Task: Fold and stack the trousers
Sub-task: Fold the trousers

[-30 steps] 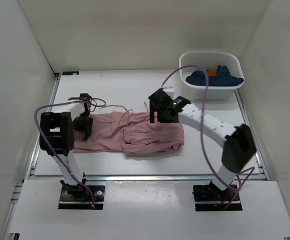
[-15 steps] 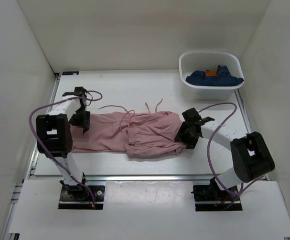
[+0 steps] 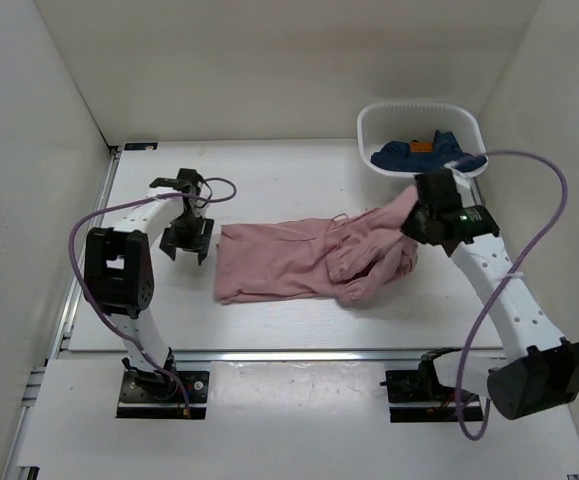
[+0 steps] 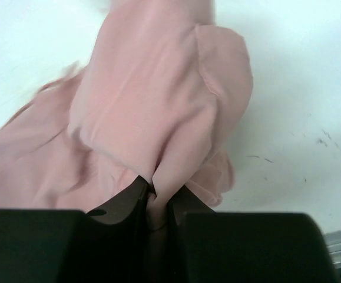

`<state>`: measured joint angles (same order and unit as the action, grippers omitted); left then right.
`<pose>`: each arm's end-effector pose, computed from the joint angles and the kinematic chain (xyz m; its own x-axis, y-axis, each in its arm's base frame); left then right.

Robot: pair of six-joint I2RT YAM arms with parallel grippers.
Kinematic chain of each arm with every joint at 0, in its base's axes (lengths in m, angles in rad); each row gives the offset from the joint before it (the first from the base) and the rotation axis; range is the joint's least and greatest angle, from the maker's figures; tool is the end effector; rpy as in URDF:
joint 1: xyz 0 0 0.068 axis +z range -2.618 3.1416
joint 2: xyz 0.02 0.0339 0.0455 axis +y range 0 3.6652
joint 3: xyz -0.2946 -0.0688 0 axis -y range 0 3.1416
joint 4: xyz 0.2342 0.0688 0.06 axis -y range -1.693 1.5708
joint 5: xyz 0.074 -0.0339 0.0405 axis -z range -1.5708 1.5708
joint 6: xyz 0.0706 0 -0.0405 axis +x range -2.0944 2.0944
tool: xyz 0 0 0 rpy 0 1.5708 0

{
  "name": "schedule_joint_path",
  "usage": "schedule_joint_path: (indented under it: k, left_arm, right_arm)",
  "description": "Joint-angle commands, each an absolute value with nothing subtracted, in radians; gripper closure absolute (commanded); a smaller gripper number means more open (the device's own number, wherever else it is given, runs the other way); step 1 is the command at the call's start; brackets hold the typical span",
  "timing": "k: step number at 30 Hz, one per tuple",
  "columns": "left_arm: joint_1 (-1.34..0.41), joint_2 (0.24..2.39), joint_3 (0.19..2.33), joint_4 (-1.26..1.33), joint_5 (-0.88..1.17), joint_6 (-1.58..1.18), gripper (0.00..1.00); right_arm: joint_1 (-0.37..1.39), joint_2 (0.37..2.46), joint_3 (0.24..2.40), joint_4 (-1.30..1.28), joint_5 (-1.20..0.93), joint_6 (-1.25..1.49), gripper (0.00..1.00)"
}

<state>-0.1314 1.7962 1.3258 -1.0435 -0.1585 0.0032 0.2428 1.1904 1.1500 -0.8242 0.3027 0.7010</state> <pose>0.3286 -0.0322 0.2045 -0.9894 0.1339 -0.0564 0.1236 0.9797 0.1578 0.2369 0.0370 0.3300 -0.5913 0.4878 -0.6422 0.4445 0.8616 0.2452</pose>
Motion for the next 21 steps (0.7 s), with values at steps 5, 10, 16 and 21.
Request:
schedule_joint_path:
  k: [5,10,16,21]
  left_arm:
    - [-0.255,1.879,1.414,-1.077,0.206,0.000,0.21]
    - [-0.267,1.994,1.466,-1.089,0.319,0.000,0.25]
    - [-0.267,2.052,1.457,-1.056,0.235,0.000,0.86]
    - [-0.267,2.043,1.436,-1.032,0.224,0.000,0.86]
  right_arm:
    - [0.822,1.556,1.499,-1.072,0.657,0.621,1.00]
    - [1.074,1.984,1.941,-1.140,0.805,0.517,1.00]
    - [1.123,2.128,2.310,-1.030,0.841,0.424,1.00]
    - [1.123,2.042,2.109,-0.778,0.658,0.355,1.00]
